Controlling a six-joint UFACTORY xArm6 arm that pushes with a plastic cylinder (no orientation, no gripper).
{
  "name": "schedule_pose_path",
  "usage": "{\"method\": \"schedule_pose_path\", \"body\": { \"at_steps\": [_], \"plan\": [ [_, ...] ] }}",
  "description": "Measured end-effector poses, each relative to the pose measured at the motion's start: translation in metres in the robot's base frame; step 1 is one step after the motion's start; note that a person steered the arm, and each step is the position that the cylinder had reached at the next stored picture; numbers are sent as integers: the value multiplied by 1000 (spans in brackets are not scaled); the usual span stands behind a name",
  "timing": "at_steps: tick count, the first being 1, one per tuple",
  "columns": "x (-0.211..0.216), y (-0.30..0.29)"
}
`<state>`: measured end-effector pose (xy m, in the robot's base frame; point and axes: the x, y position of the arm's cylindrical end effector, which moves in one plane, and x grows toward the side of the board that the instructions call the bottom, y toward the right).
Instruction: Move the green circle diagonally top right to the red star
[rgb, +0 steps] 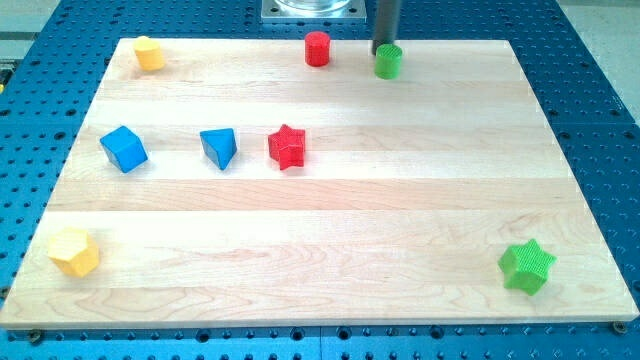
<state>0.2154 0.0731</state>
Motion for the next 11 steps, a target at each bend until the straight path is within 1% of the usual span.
{"method": "schedule_pose_path", "body": {
  "at_steps": [1, 2, 3, 4, 5, 6, 7, 8, 9, 10, 11],
  "plan": [
    [79, -2],
    [108, -33],
    [108, -91],
    [86, -103],
    [68, -66],
    [42, -48],
    [-5, -15],
    [0, 55],
    [67, 84],
    [74, 89],
    [-1, 88]
  ]
}}
